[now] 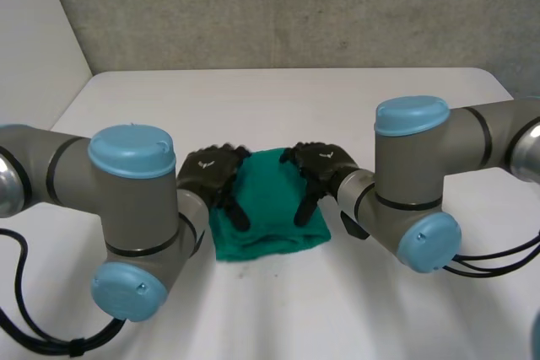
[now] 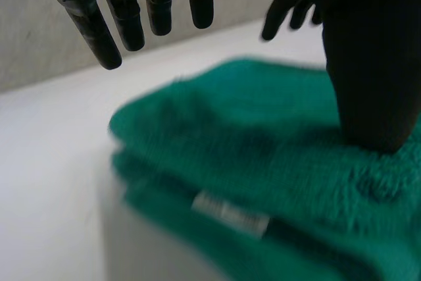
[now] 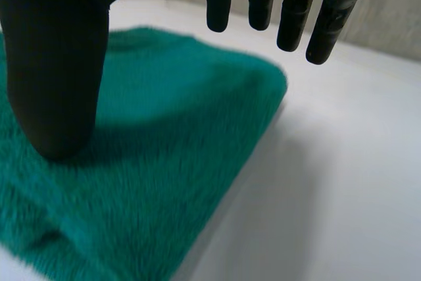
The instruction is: Fold the towel.
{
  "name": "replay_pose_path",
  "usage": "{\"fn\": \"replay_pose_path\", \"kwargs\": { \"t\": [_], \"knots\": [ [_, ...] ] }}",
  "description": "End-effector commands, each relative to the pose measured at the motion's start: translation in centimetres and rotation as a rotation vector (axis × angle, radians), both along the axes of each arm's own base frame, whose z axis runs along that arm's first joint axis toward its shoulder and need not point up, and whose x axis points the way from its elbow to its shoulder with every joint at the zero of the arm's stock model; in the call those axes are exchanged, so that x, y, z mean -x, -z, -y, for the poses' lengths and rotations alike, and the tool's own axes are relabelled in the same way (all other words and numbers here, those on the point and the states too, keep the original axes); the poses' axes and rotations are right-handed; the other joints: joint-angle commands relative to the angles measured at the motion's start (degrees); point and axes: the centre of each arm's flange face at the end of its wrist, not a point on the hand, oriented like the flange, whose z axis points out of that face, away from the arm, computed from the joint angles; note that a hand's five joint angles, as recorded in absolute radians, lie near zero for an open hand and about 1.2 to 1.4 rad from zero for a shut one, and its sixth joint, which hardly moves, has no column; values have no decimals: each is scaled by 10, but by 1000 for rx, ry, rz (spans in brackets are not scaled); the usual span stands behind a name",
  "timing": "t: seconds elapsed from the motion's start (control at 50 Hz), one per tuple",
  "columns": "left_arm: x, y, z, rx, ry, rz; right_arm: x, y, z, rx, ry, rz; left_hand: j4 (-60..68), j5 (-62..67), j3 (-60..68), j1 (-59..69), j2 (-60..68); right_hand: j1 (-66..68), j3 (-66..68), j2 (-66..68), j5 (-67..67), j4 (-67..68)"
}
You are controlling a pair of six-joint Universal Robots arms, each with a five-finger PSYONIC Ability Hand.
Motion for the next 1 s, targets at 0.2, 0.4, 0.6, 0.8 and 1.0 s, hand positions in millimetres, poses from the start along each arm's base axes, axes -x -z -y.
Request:
{"fn": "replay_pose_path", "kwargs": {
  "t": [0.2, 0.4, 0.6, 0.8, 1.0],
  "knots": [
    [-27, 26, -5, -3, -19, 322, -7, 23, 1, 57, -79, -172, 0, -10, -5, 7, 0, -17, -21, -26, -40, -32],
    [-15, -50, -2, 176, -32, 162, 2, -29, 8, 203, 0, -153, -5, -15, -11, 2, -5, -17, -21, -26, -40, -32],
    [-44, -156, 15, 335, -99, -114, 63, -156, 20, 547, 355, 47, 5, -5, 0, 12, 5, -17, -21, -26, -40, -32],
    [-73, -180, 13, 207, -86, -196, 104, -174, 18, 489, 410, -21, 19, 8, 13, 25, 18, -17, -21, -26, -40, -32],
    [-74, -178, 4, 194, -82, -203, 115, -185, 14, 500, 428, -11, -6, -17, -12, 0, -7, -17, -21, -26, -40, -32]
  ]
}}
